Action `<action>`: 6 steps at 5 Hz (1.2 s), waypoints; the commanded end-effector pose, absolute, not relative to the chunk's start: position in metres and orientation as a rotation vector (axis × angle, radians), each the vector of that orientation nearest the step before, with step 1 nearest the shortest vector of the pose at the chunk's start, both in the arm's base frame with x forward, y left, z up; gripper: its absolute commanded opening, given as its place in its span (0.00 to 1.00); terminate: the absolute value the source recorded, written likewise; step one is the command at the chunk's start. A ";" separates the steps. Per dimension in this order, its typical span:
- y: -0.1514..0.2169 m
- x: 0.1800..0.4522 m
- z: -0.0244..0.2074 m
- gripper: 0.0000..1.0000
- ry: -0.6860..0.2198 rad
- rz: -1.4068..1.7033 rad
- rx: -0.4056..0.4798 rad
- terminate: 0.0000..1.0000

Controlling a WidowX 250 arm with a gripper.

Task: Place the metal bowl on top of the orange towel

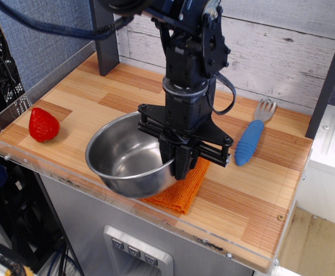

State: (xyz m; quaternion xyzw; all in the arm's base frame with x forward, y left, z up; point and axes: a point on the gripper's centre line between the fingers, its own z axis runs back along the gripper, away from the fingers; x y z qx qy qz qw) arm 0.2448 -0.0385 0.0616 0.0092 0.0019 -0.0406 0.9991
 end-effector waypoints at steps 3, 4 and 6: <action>-0.033 0.268 0.085 1.00 -0.087 -0.105 -0.043 0.00; -0.030 0.267 0.097 1.00 -0.116 -0.092 -0.065 0.00; -0.029 0.265 0.163 1.00 -0.251 -0.099 -0.107 0.00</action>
